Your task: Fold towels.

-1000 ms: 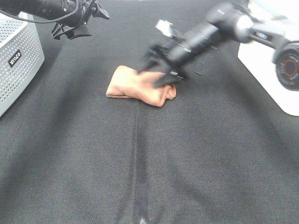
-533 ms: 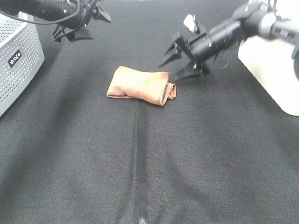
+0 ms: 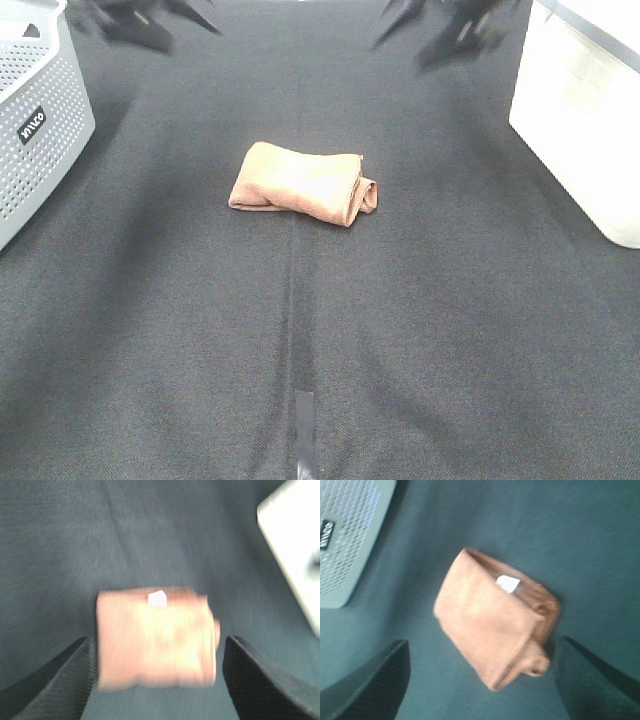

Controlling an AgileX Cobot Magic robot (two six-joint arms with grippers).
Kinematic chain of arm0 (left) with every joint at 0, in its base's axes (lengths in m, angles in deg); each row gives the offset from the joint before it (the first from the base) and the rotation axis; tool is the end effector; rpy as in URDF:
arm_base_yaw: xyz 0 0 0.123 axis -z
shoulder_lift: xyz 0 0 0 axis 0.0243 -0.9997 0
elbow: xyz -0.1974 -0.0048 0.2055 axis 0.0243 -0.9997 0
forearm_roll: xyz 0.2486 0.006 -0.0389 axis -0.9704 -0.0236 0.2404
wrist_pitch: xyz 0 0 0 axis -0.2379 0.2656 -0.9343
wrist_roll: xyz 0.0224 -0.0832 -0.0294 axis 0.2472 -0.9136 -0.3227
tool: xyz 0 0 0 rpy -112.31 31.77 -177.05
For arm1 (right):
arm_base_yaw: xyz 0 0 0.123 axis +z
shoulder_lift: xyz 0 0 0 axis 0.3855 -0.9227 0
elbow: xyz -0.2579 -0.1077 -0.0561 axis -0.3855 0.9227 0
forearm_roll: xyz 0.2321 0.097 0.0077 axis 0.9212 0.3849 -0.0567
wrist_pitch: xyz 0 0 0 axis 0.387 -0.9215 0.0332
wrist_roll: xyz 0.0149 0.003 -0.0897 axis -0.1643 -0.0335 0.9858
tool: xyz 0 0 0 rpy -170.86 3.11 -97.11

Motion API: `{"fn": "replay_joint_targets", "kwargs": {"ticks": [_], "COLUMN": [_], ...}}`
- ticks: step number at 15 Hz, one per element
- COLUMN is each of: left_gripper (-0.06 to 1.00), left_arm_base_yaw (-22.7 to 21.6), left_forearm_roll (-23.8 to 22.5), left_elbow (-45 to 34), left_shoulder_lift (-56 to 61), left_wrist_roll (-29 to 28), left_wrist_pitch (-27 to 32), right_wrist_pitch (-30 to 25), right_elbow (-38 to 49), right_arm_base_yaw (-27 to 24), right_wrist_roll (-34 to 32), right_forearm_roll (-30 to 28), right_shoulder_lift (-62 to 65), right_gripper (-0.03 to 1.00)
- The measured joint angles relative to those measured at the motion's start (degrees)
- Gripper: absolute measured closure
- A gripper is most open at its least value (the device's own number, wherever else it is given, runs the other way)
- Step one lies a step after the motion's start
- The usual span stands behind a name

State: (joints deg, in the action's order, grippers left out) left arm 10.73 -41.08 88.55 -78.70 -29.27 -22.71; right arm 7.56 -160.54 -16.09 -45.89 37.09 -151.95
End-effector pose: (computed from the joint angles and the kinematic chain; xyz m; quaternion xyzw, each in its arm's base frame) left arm 0.4561 -0.1138 0.2986 0.0777 0.9148 -0.2532 0.3050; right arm 0.4967 0.1069 0.2826 -0.1259 0.9218 0.2858 0.2298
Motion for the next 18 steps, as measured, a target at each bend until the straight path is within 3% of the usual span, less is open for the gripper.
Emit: {"fn": "replay_joint_targets", "kwargs": {"ticks": [2,3,5,9,12,13,14,18], "left_gripper": [0.26,0.26,0.26,0.26,0.26,0.26,0.26,0.26], "left_arm_base_yaw": [0.00,0.00,0.00,0.00,0.00,0.00,0.00,0.00], "left_forearm_roll": [-4.81,-10.37,-17.30,-28.07,-33.17,-33.52,-33.52,-33.52], "left_elbow": [0.00,0.00,0.00,-2.41,-16.84,-26.07,-28.82,-52.48], "left_shoulder_lift": [4.07,7.05,10.83,20.68,34.78,42.91,45.95,70.42], "left_wrist_roll": [-2.92,-5.96,-9.05,-10.26,-10.31,-10.83,-10.94,-12.26], "left_wrist_pitch": [3.50,6.47,11.57,18.85,19.14,19.19,19.25,17.36], "right_wrist_pitch": [-0.06,-0.11,-0.11,-0.11,-0.06,-0.06,-0.06,-0.11], "right_elbow": [1.72,4.18,8.77,24.47,37.30,44.92,50.08,67.15], "right_arm_base_yaw": [0.00,0.00,0.00,0.00,0.00,0.00,0.00,0.00], "right_wrist_roll": [-2.06,-2.81,-2.86,-3.50,-4.58,-4.76,-5.21,-7.68], "right_forearm_roll": [-5.27,-7.96,-9.97,-14.04,-15.93,-17.02,-17.82,-20.74], "right_shoulder_lift": [4.58,8.19,13.87,27.90,39.19,46.01,50.25,67.21], "right_gripper": [0.22,0.22,0.22,0.22,0.22,0.22,0.22,0.22]}}
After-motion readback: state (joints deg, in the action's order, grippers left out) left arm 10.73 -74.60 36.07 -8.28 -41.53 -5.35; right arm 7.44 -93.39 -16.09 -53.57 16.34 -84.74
